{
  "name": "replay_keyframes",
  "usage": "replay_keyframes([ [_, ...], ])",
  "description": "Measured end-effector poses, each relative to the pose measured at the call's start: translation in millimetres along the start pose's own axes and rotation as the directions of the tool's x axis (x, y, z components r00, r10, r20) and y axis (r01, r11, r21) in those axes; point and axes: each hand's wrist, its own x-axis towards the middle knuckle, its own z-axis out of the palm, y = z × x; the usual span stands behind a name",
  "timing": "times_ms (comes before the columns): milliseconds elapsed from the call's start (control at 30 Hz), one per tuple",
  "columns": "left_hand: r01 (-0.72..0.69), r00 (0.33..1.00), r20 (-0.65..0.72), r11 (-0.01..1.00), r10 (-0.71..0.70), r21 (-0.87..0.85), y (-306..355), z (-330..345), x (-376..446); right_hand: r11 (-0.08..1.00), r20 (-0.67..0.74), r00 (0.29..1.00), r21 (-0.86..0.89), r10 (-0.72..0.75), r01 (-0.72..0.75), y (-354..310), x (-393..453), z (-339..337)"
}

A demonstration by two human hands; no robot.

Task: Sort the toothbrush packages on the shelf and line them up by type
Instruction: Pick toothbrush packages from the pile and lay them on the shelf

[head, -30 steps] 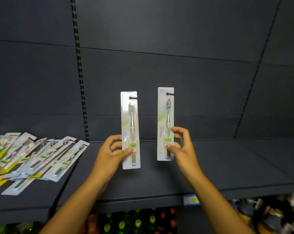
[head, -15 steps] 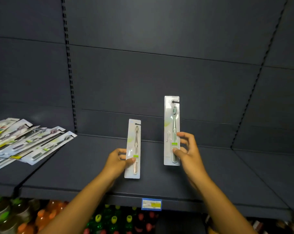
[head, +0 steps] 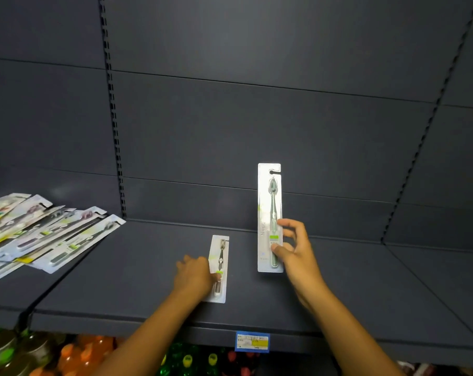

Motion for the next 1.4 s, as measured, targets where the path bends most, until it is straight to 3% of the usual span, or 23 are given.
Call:
replay_keyframes([
  [100, -0.001, 1.000, 0.015, 0.994, -0.001, 0.105, -4.2, 0.2, 1.5, 1.000, -0.017, 1.000, 0.005, 0.013, -0.013, 1.0, 1.5, 0.2],
  [400, -0.298, 0.949, -0.116, 0.954, 0.294, -0.022, 23.5, -20.9, -11.9, 0.997, -0.067, 0.995, 0.013, 0.078, -0.077, 1.6, -5.1, -27.3],
  [567, -0.391, 0.906, -0.123, 0.912, 0.405, 0.124, 69.7, -12.7, -31.9, 0.987, -0.057, 0.986, 0.004, 0.159, -0.159, 7.1, -10.2, -78.8],
  [867, -0.373, 0.894, -0.146, 0.883, 0.424, 0.285, 172.9, 28.2, -63.0, 0.946, -0.034, 0.950, -0.088, 0.310, -0.311, 33.2, -6.4, -200.6],
  [1100, -0.287, 0.925, -0.131, 0.884, 0.355, 0.369, 201.9, 34.8, -64.2, 0.895, -0.047, 0.911, -0.169, 0.411, -0.413, 66.2, 6.9, -231.6],
  [1267, -0.266, 0.929, -0.144, 0.887, 0.340, 0.377, 196.1, 34.2, -60.3, 0.857, -0.078, 0.926, -0.358, 0.368, -0.371, 84.5, 9.9, -230.0],
  [1400, -0.259, 0.934, -0.143, 0.894, 0.328, 0.365, 192.0, 35.7, -60.9, 0.767, -0.117, 0.963, -0.585, 0.241, -0.263, 90.8, 6.3, -232.0],
])
